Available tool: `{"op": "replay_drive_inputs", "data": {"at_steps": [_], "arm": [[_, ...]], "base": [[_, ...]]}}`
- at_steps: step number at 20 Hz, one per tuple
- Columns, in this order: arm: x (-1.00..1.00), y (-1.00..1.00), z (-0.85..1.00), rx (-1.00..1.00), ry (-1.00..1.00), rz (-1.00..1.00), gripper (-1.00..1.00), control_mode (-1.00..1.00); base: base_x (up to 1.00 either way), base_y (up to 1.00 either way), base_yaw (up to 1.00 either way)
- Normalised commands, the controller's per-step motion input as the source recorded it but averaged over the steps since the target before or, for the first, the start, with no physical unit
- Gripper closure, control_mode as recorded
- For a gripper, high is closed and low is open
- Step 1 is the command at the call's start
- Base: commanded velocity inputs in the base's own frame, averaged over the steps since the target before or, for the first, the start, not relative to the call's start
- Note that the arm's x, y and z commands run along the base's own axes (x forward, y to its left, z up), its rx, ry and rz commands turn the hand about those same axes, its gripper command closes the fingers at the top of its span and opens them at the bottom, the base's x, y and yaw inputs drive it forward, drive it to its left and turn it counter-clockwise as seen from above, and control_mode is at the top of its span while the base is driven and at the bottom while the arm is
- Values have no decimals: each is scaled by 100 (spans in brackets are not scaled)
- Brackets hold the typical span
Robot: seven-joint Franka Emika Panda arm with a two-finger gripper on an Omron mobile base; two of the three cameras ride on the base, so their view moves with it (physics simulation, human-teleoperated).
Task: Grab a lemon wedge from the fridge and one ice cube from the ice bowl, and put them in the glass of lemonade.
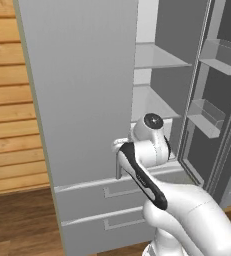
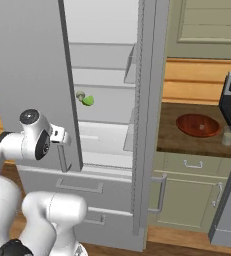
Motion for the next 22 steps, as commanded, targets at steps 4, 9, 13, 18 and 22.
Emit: {"op": "replay_drive_inputs", "data": {"at_steps": [4, 9, 13, 18, 22], "arm": [[51, 0, 6, -16, 0, -1, -100, -100], [19, 0, -36, -3, 8, 0, -100, -100], [11, 1, -29, 0, 1, 0, -100, -100], [7, 2, -10, 0, -10, 0, -100, -100], [34, 10, -35, 0, -6, 0, -100, -100]], "base": [[0, 0, 0], [0, 0, 0], [0, 0, 0], [0, 0, 0], [0, 0, 0]]}}
